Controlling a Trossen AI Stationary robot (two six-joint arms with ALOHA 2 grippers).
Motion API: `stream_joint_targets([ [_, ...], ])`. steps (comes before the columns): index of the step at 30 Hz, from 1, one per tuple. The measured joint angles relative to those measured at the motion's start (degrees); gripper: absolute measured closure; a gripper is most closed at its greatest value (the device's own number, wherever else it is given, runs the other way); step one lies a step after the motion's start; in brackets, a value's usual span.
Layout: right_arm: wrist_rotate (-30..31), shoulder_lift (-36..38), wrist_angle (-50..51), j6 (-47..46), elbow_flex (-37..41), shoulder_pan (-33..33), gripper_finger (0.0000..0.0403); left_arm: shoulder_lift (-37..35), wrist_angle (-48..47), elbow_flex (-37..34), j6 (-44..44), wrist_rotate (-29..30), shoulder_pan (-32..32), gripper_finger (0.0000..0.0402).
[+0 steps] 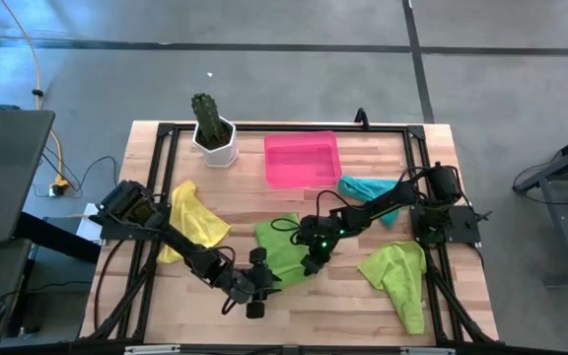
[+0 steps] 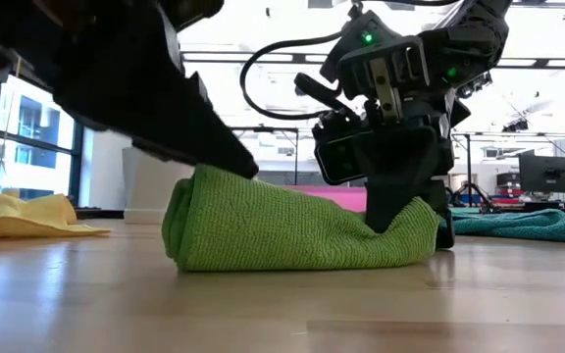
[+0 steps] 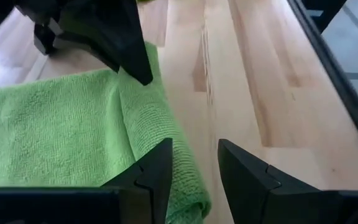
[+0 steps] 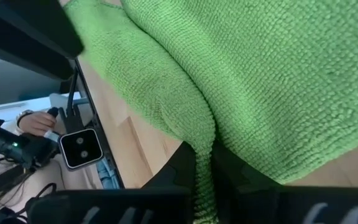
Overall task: Roll microfiber towels into tight, uniform cylinder then place into a basket
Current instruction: Roll the green microfiber cloth
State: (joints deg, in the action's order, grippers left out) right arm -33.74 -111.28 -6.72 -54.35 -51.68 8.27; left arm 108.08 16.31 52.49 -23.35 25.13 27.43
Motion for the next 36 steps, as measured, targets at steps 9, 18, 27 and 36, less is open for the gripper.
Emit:
stream_joint_targets([
  [9,0.6,0.0,-0.3,1.8,0.0,0.0,0.0396,4.3,0.3,0.1,-5.6,-2.5,-0.1,0.0282],
  [18,0.2,0.3,-1.4,15.6,0.0,0.0,0.0379,6.8,1.1,0.2,-9.6,-2.3,0.2,0.0282],
  [27,-1.5,7.3,-0.8,38.8,0.2,-0.1,0.0284,7.0,0.7,0.2,-11.2,-2.8,0.2,0.0282],
  [36,12.3,12.0,1.9,72.8,0.1,8.9,0.0268,7.0,0.6,0.1,-12.3,-3.2,0.2,0.0282],
])
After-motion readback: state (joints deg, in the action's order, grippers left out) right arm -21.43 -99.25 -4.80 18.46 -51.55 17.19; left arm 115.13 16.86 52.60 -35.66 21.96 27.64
